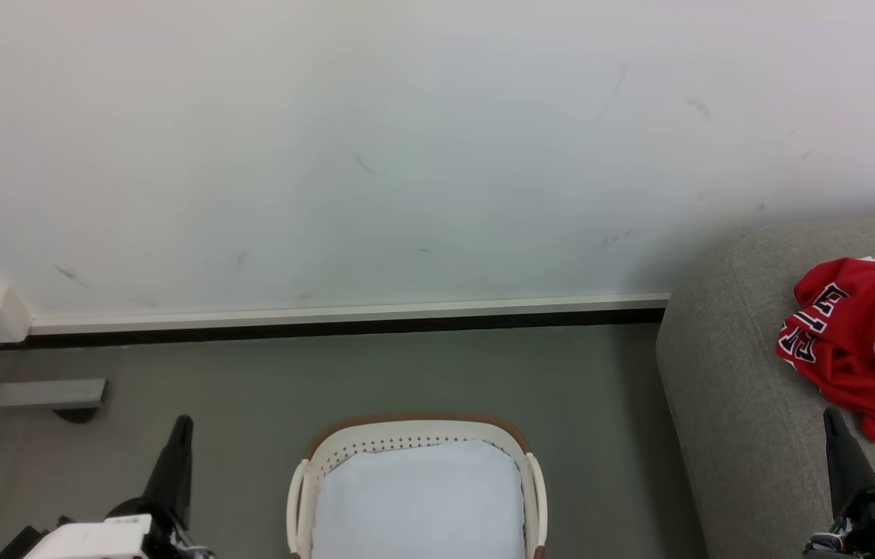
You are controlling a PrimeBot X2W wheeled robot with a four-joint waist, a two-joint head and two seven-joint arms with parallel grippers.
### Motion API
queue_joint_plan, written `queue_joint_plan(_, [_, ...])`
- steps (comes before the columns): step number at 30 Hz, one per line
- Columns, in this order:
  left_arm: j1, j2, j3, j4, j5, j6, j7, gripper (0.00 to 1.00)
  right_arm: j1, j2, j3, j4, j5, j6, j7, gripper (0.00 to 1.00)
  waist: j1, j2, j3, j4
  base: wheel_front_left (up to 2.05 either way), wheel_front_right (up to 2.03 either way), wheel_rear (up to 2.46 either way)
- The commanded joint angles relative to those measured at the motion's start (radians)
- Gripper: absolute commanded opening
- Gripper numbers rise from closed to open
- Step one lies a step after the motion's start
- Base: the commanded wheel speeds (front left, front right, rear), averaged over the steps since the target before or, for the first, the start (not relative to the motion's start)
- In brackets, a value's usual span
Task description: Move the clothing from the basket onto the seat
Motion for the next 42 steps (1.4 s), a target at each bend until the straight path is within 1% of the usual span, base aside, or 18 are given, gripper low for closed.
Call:
queue_joint_plan(1, [-0.008,0.002,0.001,-0.003,-0.014,0.001,0.004,0.00,0.009,0.000,-0.004,-0.004,-0.009,-0.002,0.003,0.00,0.0000,0.0000,0.000,0.000,0.00,0.00,0.00])
queue_joint_plan(42, [-0.008,0.002,0.001,-0.004,-0.014,0.001,0.004,0.00,0.009,0.001,-0.005,-0.004,-0.008,-0.002,0.004,0.00,0.0000,0.0000,0.000,0.000,0.00,0.00,0.00])
